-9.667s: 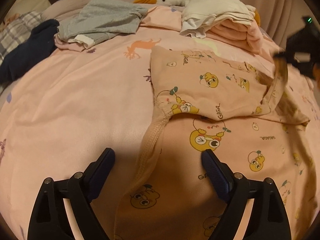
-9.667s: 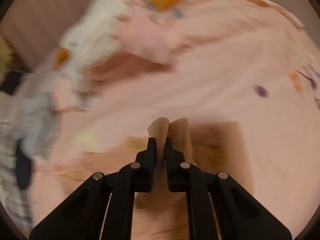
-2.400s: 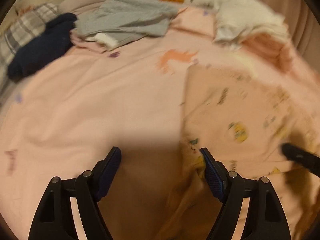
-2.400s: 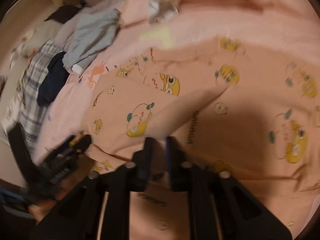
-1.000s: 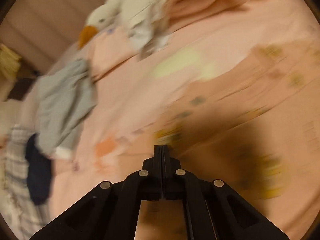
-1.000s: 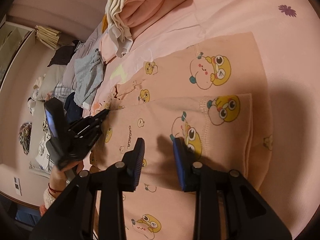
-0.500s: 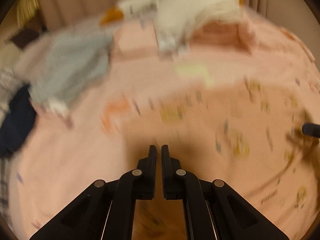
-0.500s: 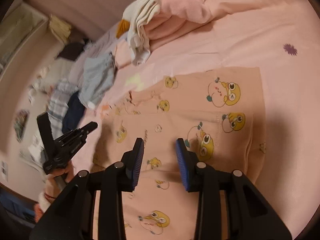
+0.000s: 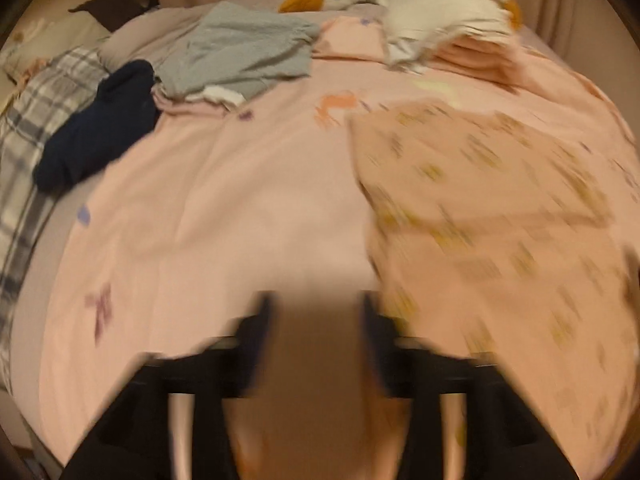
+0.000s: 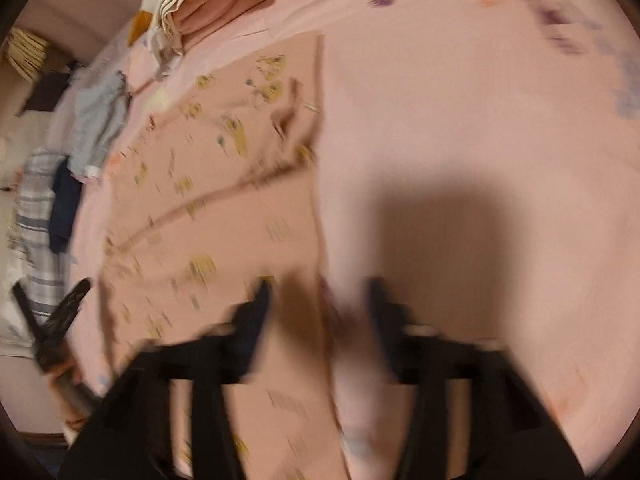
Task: Fold small clothes
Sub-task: 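Grasp the hem of the peach top with both tools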
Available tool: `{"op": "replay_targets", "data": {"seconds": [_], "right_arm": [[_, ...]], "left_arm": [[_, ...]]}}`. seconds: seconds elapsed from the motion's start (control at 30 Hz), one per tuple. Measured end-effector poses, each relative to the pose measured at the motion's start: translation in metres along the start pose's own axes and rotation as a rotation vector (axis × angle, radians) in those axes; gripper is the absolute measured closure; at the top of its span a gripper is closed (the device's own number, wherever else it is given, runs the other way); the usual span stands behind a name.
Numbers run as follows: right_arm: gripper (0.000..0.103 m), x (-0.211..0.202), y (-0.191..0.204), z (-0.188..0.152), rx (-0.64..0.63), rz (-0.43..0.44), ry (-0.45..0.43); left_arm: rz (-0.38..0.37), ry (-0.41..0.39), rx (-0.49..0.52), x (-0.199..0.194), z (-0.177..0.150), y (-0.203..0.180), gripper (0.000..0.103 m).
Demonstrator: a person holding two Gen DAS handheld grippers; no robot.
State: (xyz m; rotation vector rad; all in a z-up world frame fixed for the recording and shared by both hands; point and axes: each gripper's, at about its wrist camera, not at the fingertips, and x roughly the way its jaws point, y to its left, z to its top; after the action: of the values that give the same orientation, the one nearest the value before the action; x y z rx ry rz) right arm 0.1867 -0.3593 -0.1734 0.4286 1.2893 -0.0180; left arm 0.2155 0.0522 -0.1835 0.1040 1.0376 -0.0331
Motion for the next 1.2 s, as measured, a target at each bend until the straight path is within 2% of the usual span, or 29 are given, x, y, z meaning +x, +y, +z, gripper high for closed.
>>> {"op": "replay_targets", "data": {"seconds": [0.03, 0.1, 0.17, 0.23, 0.3, 0.4, 0.5, 0.53, 0.63, 0.7, 0.83, 0.93, 0.97, 1.07, 1.1, 1.13, 1.2], "right_arm": [[0.038, -0.012, 0.001, -0.012, -0.007, -0.005, -0.029], [0.038, -0.034, -0.002, -0.042, -0.011, 0.059, -0.070], [0.037, -0.043, -0.007, -0.067, -0.002, 0.144, -0.076], [0.036, -0.043, -0.016, -0.100, 0.035, 0.205, -0.072], [0.035, -0.038, -0.021, -0.123, 0.063, 0.224, -0.057], [0.035, -0.027, -0.027, -0.150, 0.086, 0.274, -0.034], [0.035, -0.020, -0.036, -0.170, 0.158, 0.266, -0.026], [0.035, -0.020, -0.039, -0.175, 0.181, 0.269, -0.027], [0.035, -0.022, -0.056, -0.197, 0.290, 0.350, -0.034], [0.035, -0.020, -0.057, -0.208, 0.339, 0.398, -0.060], [0.035, -0.009, -0.041, -0.210, 0.386, 0.465, -0.072], [0.035, 0.000, -0.021, -0.204, 0.376, 0.479, -0.075], [0.035, 0.001, -0.021, -0.202, 0.382, 0.488, -0.080], [0.035, 0.008, -0.016, -0.198, 0.412, 0.565, -0.087], [0.037, 0.010, -0.016, -0.196, 0.419, 0.585, -0.089], [0.043, 0.012, -0.016, -0.196, 0.435, 0.601, -0.097], [0.059, 0.015, -0.018, -0.196, 0.445, 0.602, -0.113]], "left_arm": [[-0.038, -0.024, -0.009, -0.013, -0.017, -0.006, 0.034], [-0.146, -0.045, -0.052, -0.027, -0.046, -0.007, 0.034], [-0.273, 0.009, -0.109, -0.028, -0.070, -0.003, 0.034], [-0.360, 0.067, -0.225, -0.025, -0.096, 0.008, 0.034], [-0.395, 0.096, -0.314, -0.024, -0.115, 0.018, 0.034], [-0.435, 0.057, -0.392, -0.028, -0.138, 0.029, 0.034], [-0.483, 0.054, -0.464, -0.033, -0.152, 0.036, 0.034], [-0.526, 0.056, -0.505, -0.035, -0.159, 0.038, 0.034], [-0.632, 0.061, -0.572, -0.038, -0.173, 0.037, 0.034], [-0.663, 0.071, -0.571, -0.036, -0.174, 0.030, 0.034], [-0.665, 0.069, -0.549, -0.033, -0.162, 0.005, 0.034], [-0.768, 0.109, -0.544, -0.022, -0.155, -0.018, 0.034], [-0.782, 0.109, -0.544, -0.019, -0.153, -0.025, 0.034], [-0.767, 0.056, -0.547, -0.017, -0.146, -0.036, 0.034], [-0.767, 0.042, -0.571, -0.016, -0.146, -0.035, 0.034], [-0.770, 0.032, -0.601, -0.013, -0.145, -0.033, 0.036], [-0.739, 0.014, -0.630, -0.008, -0.144, -0.029, 0.053]]}}
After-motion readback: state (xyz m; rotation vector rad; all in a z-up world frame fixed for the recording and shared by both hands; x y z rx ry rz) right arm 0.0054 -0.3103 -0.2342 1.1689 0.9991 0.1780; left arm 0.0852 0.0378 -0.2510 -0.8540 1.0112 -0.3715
